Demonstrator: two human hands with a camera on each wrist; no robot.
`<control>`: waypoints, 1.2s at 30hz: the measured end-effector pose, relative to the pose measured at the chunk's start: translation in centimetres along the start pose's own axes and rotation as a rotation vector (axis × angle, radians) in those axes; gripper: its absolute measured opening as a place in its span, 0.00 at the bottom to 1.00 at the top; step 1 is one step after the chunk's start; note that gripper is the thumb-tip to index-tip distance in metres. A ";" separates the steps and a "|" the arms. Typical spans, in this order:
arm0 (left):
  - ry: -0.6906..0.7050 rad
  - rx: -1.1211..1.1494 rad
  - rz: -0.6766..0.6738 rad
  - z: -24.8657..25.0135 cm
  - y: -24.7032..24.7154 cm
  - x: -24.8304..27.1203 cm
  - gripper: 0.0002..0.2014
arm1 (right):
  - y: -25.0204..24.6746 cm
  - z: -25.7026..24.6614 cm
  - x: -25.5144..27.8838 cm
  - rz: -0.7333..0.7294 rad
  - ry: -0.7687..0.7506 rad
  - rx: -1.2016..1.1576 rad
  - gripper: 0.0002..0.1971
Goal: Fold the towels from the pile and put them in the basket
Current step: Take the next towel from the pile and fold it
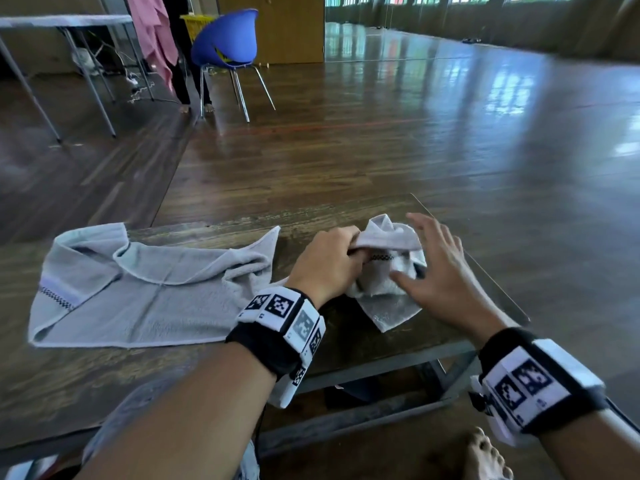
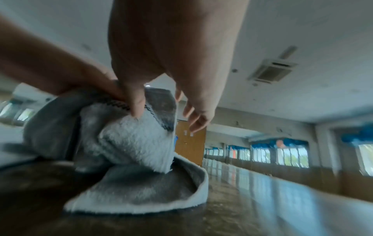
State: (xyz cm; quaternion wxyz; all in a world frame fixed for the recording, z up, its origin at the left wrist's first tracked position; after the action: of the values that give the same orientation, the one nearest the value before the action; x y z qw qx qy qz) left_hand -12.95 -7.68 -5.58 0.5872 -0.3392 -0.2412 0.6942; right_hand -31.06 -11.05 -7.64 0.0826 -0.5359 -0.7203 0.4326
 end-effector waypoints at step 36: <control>0.175 -0.143 -0.021 1.5 1.4 0.6 0.14 | -0.5 -1.2 -0.2 -0.023 -0.028 -0.106 0.06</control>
State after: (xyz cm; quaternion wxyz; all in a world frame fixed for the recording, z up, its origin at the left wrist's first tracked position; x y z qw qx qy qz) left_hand -15.00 -7.25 -5.74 0.5877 -0.4370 -0.2415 0.6367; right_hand -30.66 -10.63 -6.48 0.0490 -0.5254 -0.7493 0.4001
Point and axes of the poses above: each hand's wrist, its own x-axis away from the middle knuckle, its own y-axis out of the palm, z = x × y, the point moved 4 cm from there along -x, towards the middle knuckle, and after that the axes turned 3 degrees about -y, right-handed, at the moved point
